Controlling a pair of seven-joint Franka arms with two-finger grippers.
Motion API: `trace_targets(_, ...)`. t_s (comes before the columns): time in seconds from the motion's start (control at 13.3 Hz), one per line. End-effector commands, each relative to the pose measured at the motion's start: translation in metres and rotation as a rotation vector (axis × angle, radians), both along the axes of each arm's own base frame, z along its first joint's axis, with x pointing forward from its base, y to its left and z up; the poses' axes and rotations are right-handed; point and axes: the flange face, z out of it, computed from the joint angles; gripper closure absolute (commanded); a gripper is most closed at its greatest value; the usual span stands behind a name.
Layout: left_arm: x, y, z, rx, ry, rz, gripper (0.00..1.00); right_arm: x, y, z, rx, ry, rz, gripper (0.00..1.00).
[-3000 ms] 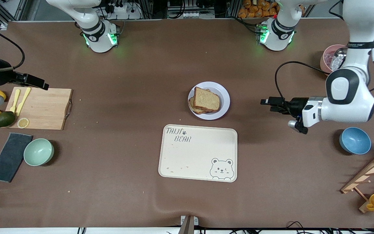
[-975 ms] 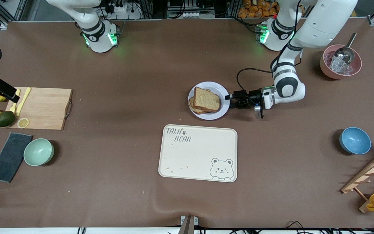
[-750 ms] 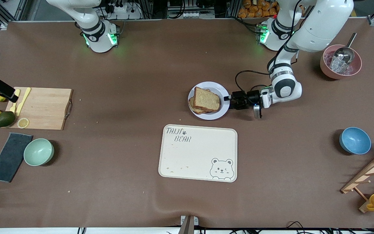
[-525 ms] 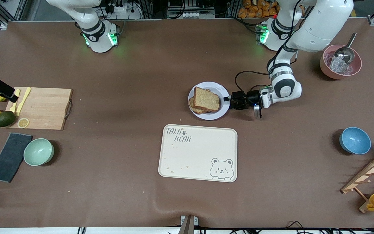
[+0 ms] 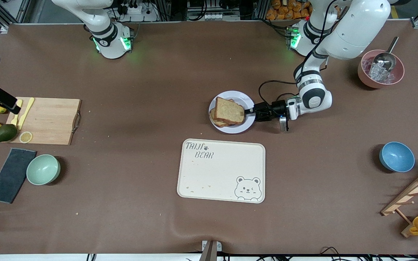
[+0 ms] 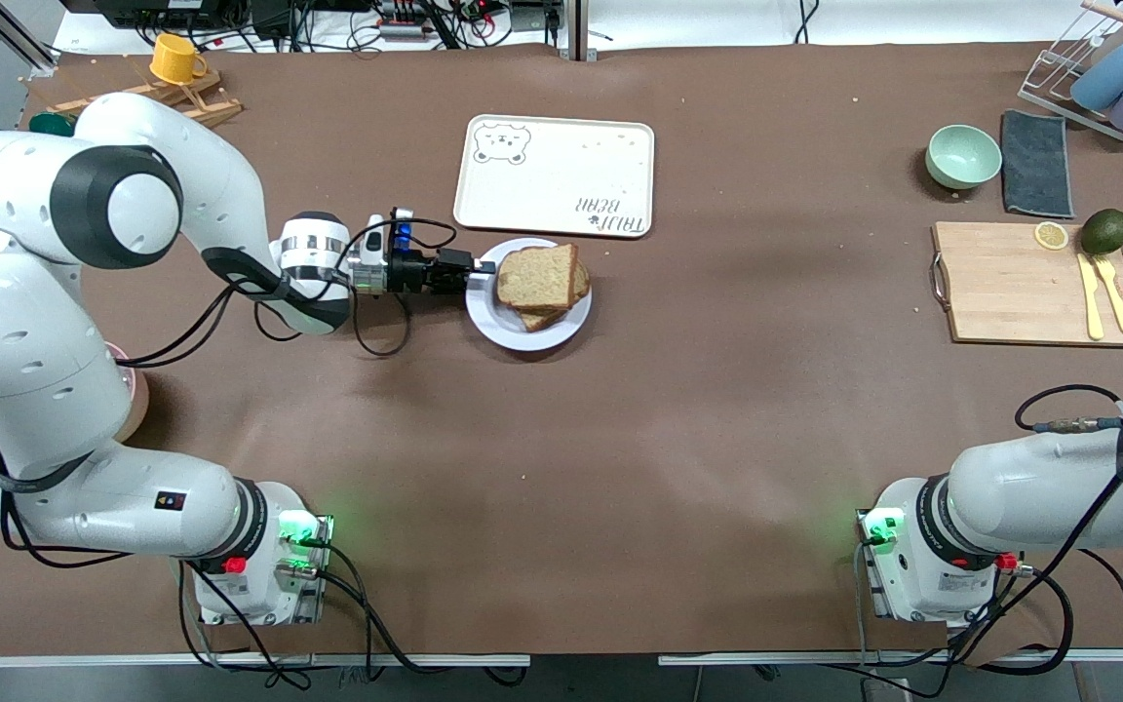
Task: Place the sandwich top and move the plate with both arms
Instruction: 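Slide the plate with the left gripper onto the bear tray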
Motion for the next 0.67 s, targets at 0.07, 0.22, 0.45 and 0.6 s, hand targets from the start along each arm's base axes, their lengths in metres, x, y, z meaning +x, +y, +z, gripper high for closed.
trace_targets(0.07, -0.0013, -0.0071, -0.0034, 0.000, -0.020, 0.011, 1.00, -0.0010, 0.0032, 0.0061, 0.014, -0.001, 0.002, 0.00)
trace_targets(0.22, -0.0013, -0.0071, -0.0034, 0.000, -0.020, 0.011, 1.00, -0.0012, 0.0023, 0.0059, 0.014, 0.000, 0.001, 0.00)
trace_targets(0.45, -0.0016, -0.0070, -0.0041, 0.000, -0.018, 0.011, 1.00, -0.0008, 0.0006, 0.0050, 0.014, 0.002, -0.002, 0.00)
trace_targets(0.6, -0.0003, -0.0044, -0.0031, 0.000, -0.017, 0.018, 1.00, -0.0013, 0.0015, 0.0058, 0.024, 0.001, -0.002, 0.00)
